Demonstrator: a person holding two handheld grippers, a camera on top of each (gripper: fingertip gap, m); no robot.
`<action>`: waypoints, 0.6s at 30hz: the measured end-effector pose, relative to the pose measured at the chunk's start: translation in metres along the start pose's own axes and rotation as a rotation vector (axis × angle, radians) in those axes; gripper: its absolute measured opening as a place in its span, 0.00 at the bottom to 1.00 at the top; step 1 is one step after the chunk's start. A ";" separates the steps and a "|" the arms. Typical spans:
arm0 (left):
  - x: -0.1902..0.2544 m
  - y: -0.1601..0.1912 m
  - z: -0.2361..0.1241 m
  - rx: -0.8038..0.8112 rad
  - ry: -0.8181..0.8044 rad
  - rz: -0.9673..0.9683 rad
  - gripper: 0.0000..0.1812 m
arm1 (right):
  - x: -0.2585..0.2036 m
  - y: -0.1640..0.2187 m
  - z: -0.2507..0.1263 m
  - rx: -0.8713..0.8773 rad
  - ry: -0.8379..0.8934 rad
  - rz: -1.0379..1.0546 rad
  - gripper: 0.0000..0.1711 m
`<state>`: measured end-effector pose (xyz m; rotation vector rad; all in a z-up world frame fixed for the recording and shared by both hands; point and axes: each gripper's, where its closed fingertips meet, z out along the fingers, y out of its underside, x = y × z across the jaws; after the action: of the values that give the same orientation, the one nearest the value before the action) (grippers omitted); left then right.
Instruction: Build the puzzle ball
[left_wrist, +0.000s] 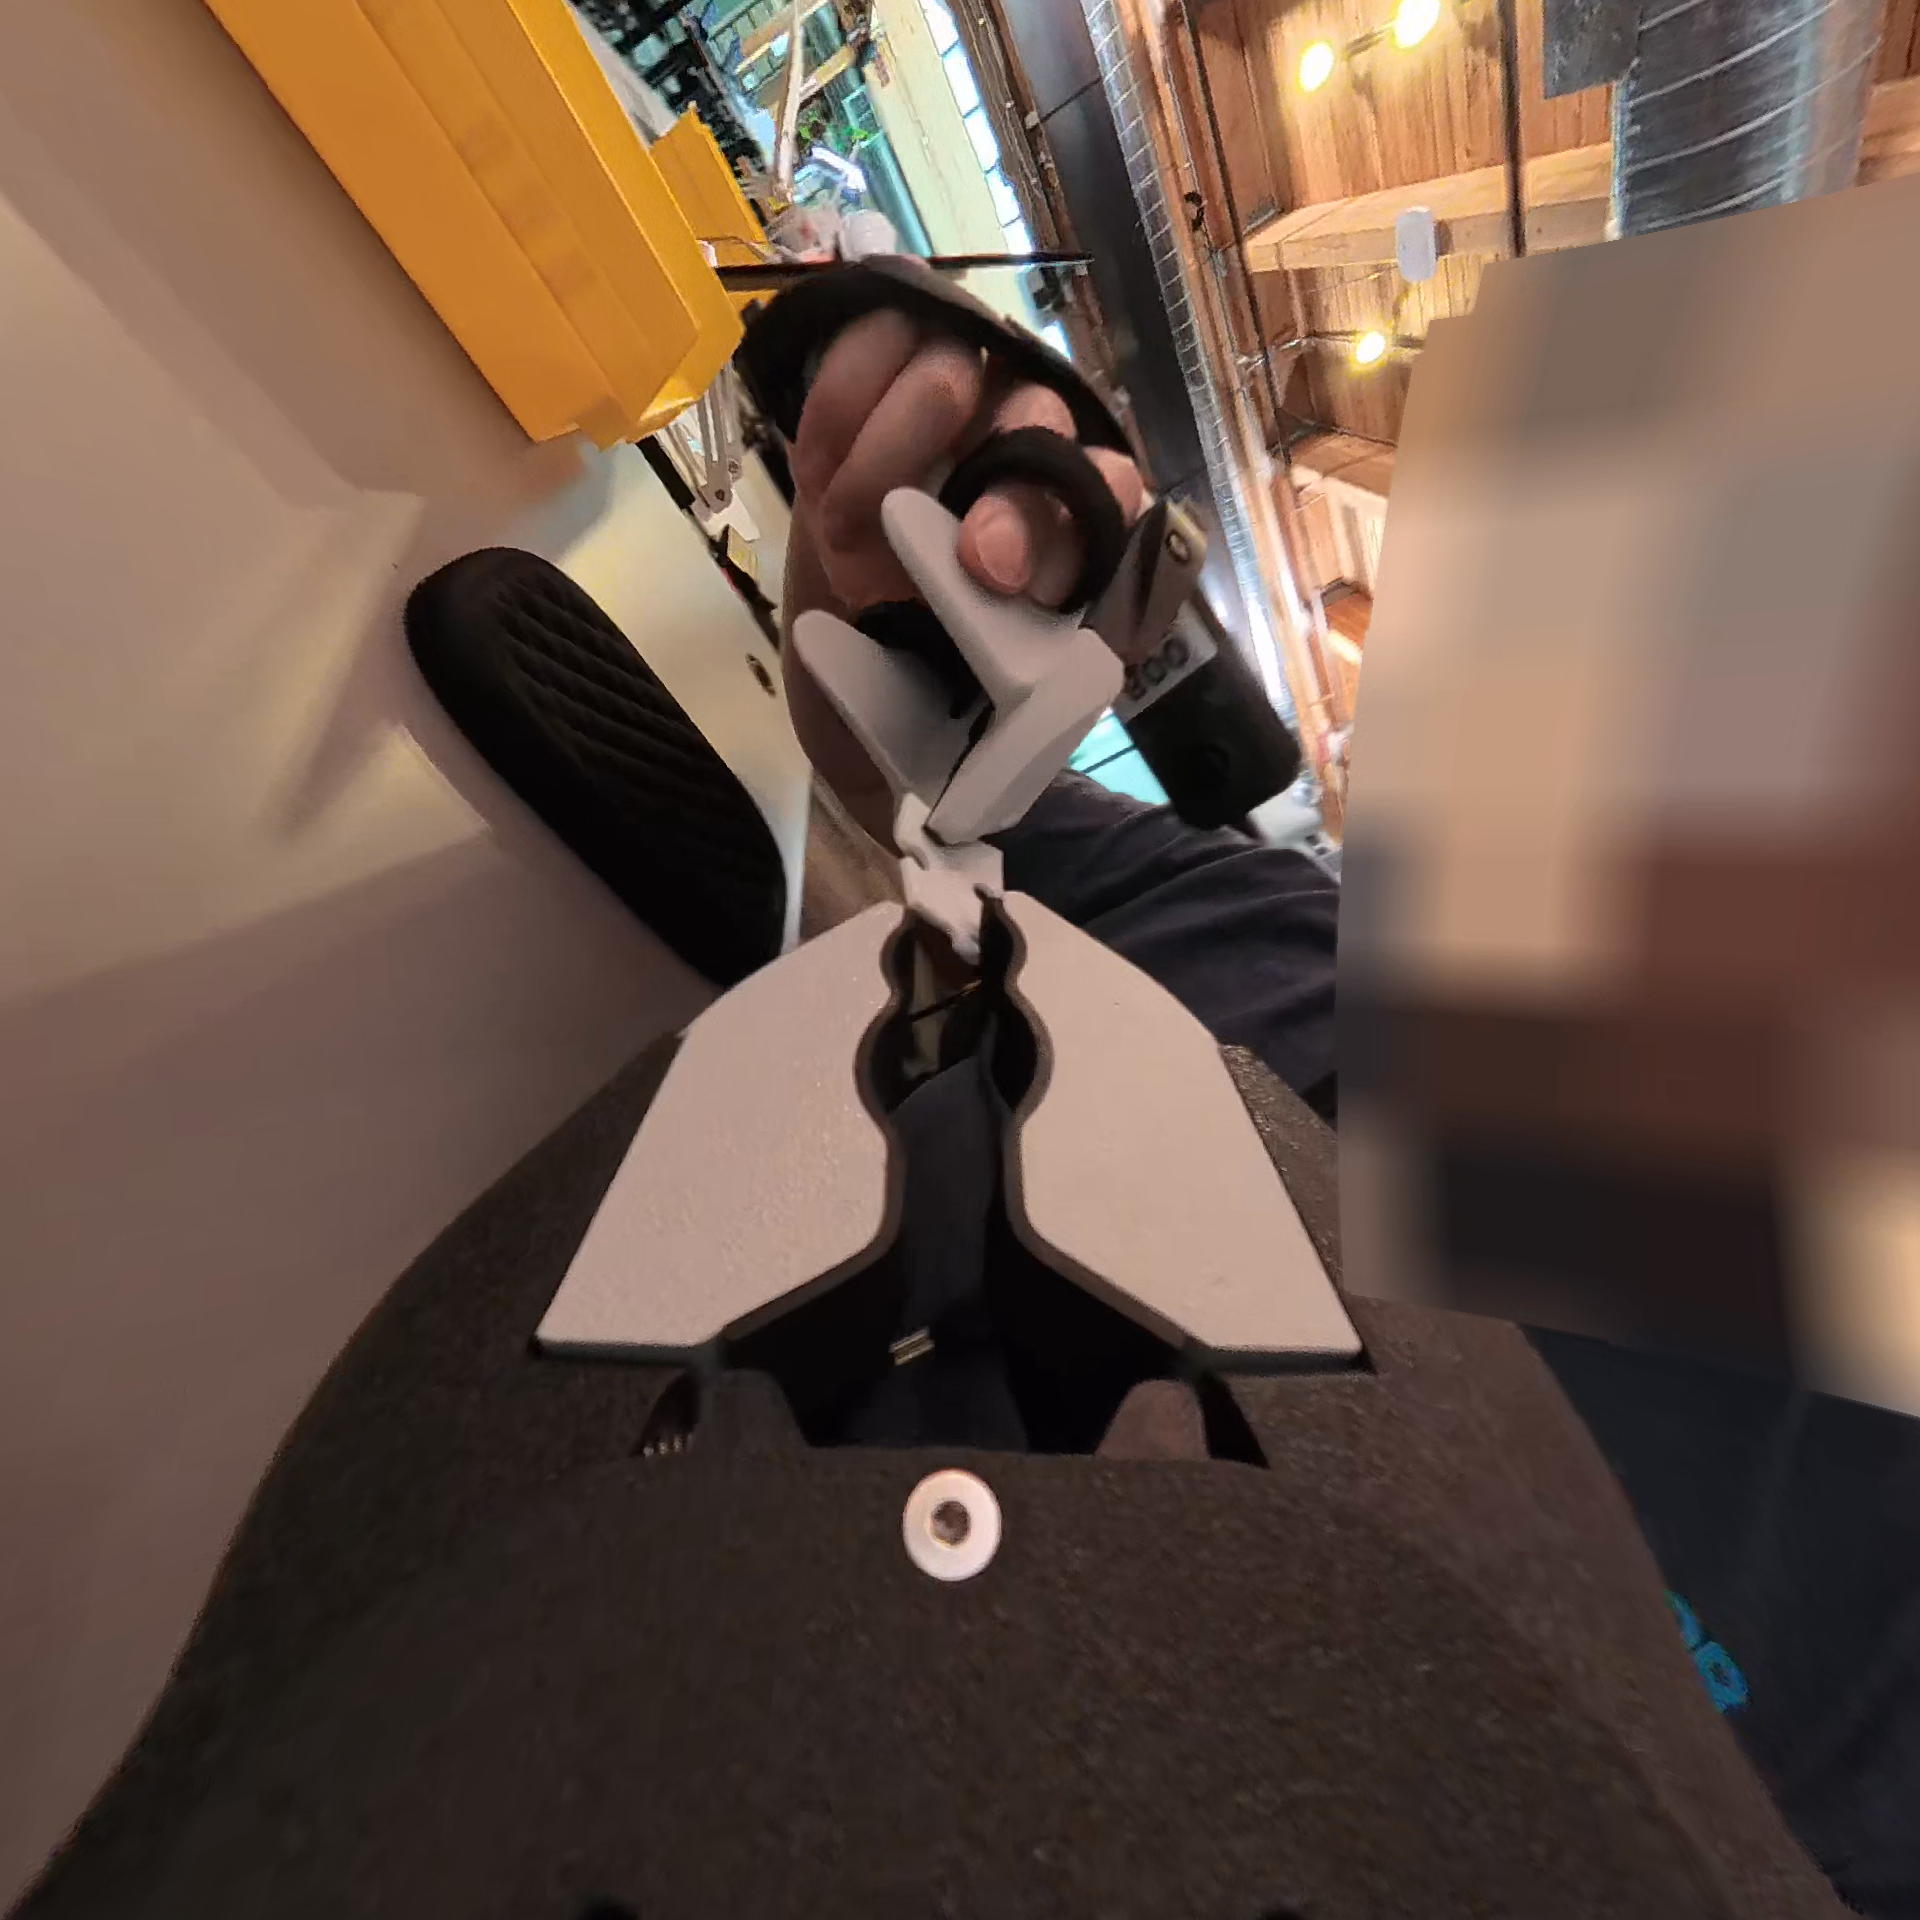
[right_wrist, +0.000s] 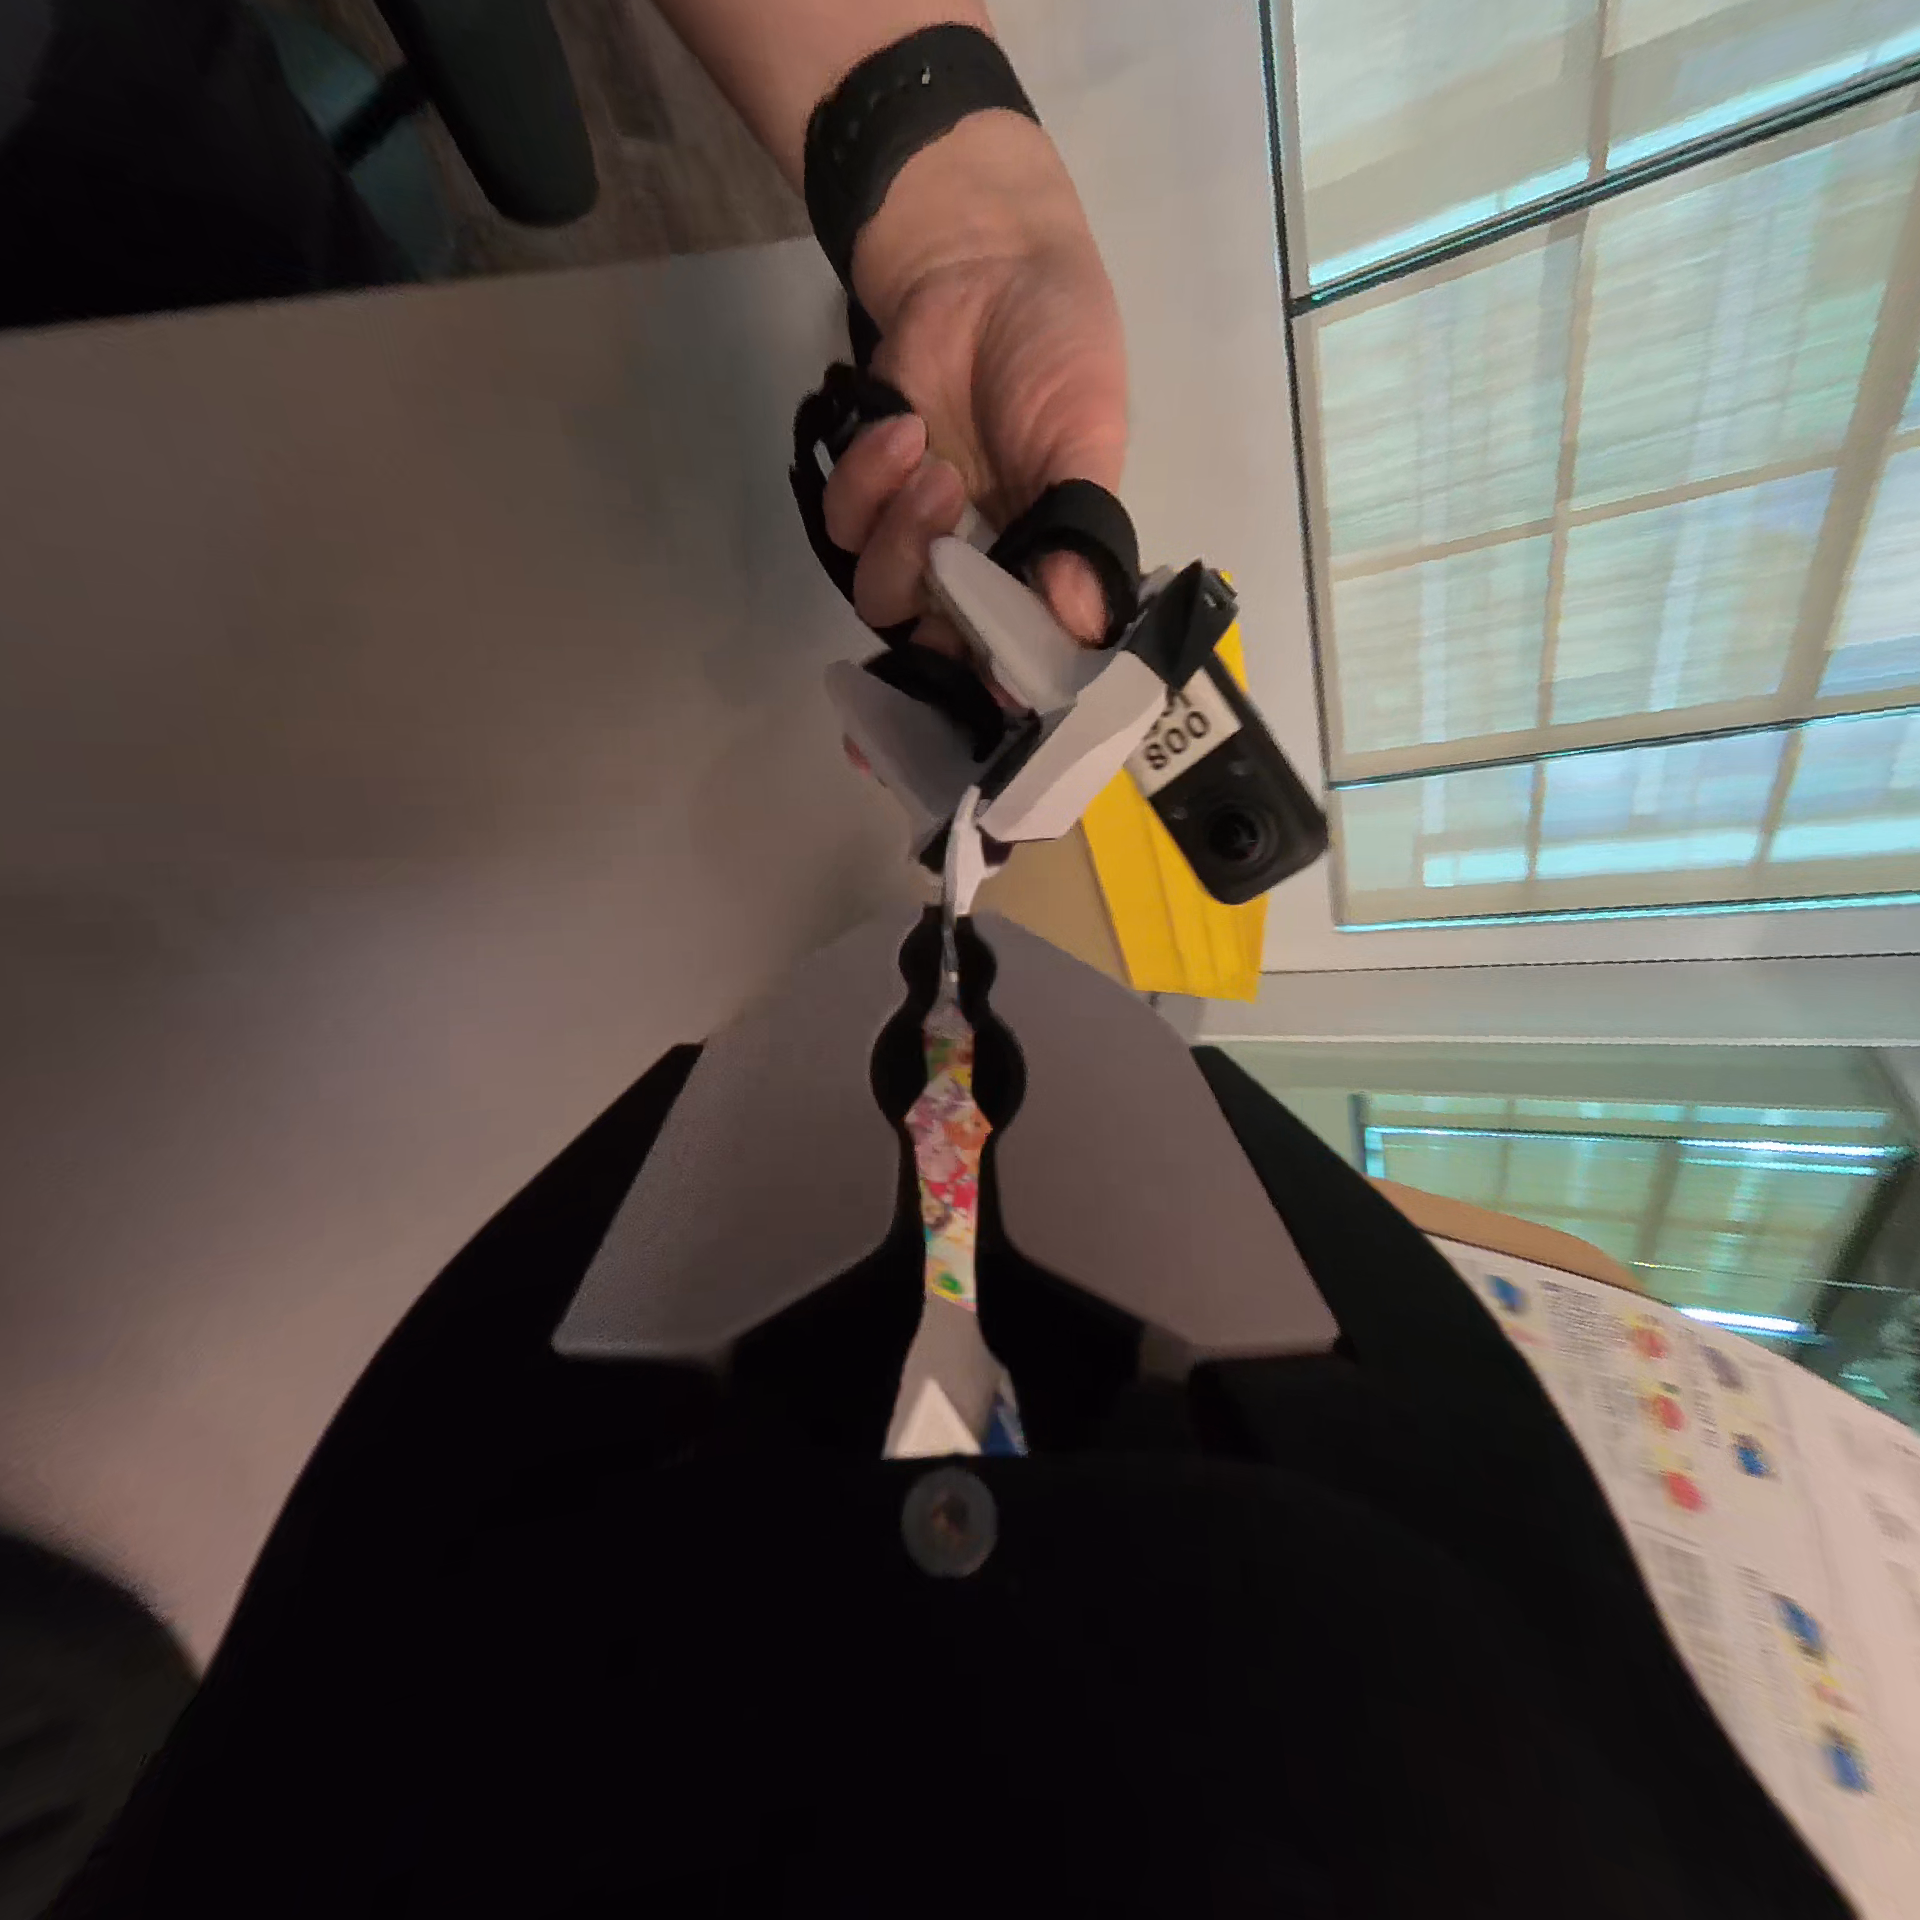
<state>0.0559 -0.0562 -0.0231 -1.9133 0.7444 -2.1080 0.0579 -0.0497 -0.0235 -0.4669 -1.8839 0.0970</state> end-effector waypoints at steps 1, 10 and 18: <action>-0.001 0.002 0.000 -0.011 -0.026 0.028 0.07 | -0.002 -0.001 -0.001 0.020 -0.028 0.057 0.02; -0.007 0.009 -0.022 -0.025 -0.313 0.219 0.18 | 0.017 0.064 -0.023 0.231 -0.546 0.975 0.02; 0.002 -0.010 -0.027 0.031 -0.447 0.300 0.17 | 0.035 0.131 -0.011 0.186 -0.960 1.386 0.02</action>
<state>0.0309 -0.0418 -0.0175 -2.0033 0.8257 -1.4390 0.0938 0.0816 -0.0267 -1.7268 -1.9917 1.6182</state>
